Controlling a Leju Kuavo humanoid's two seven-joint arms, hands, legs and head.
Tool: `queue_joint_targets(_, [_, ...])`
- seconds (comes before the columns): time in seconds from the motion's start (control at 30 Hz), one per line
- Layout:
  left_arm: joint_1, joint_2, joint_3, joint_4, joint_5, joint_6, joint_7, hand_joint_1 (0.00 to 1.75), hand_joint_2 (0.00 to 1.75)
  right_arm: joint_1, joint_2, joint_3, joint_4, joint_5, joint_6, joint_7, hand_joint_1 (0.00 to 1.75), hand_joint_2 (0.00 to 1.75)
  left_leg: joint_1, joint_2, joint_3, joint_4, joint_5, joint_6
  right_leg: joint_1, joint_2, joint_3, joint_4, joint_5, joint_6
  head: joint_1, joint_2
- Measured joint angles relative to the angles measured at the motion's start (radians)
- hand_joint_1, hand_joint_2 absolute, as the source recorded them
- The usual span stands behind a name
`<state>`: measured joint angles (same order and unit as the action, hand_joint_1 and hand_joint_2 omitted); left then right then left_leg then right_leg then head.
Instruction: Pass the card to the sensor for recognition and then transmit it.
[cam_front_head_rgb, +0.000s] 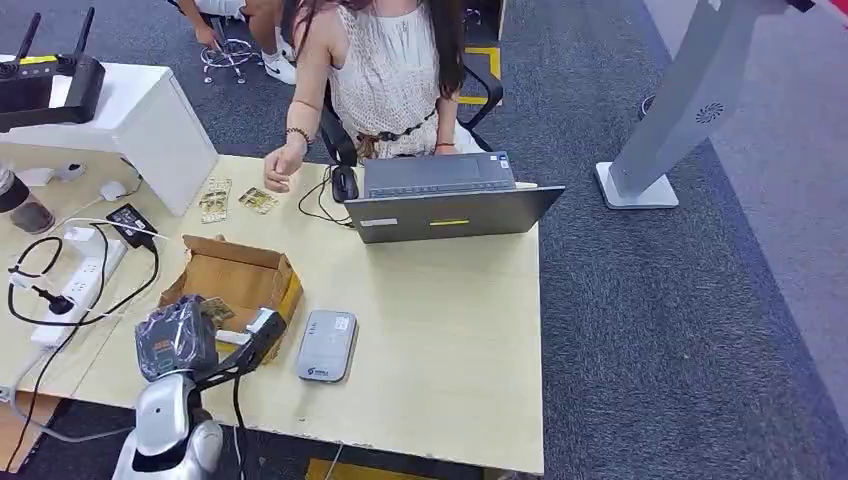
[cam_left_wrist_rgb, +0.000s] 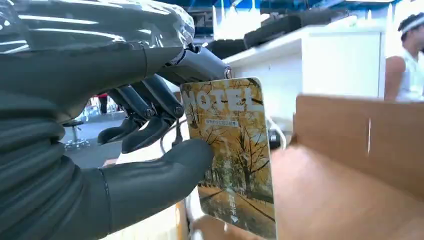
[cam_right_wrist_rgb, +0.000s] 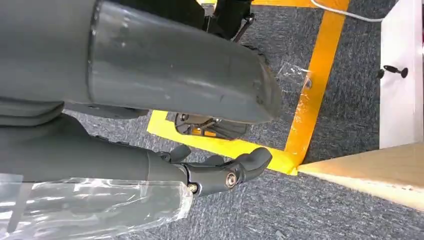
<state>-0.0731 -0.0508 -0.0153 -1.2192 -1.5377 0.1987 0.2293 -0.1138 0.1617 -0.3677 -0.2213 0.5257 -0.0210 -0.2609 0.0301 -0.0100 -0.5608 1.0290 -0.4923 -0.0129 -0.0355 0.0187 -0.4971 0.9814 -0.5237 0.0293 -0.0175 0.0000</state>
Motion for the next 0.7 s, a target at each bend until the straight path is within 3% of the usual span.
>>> queue_joint_targets(0.3, [-0.106, 0.057, -0.018, -0.034, 0.000, -0.003, 0.070, 1.75, 1.75, -0.002, 0.002, -0.024, 0.000, 0.039, 0.017, -0.002, 0.00, 0.00, 0.000, 0.000, 0.000, 0.000, 0.001, 0.001, 0.000, 0.000, 0.000, 0.000, 0.000, 0.000, 0.000, 0.000])
queue_joint_targets(0.7, [-0.249, 0.165, -0.066, -0.034, 0.000, -0.076, 0.122, 1.75, 1.75, -0.003, 0.005, -0.056, 0.000, 0.080, 0.035, -0.001, 0.00, 0.00, 0.000, 0.000, 0.000, 0.000, 0.001, 0.001, 0.000, 0.000, 0.000, 0.001, 0.001, 0.000, 0.000, 0.000])
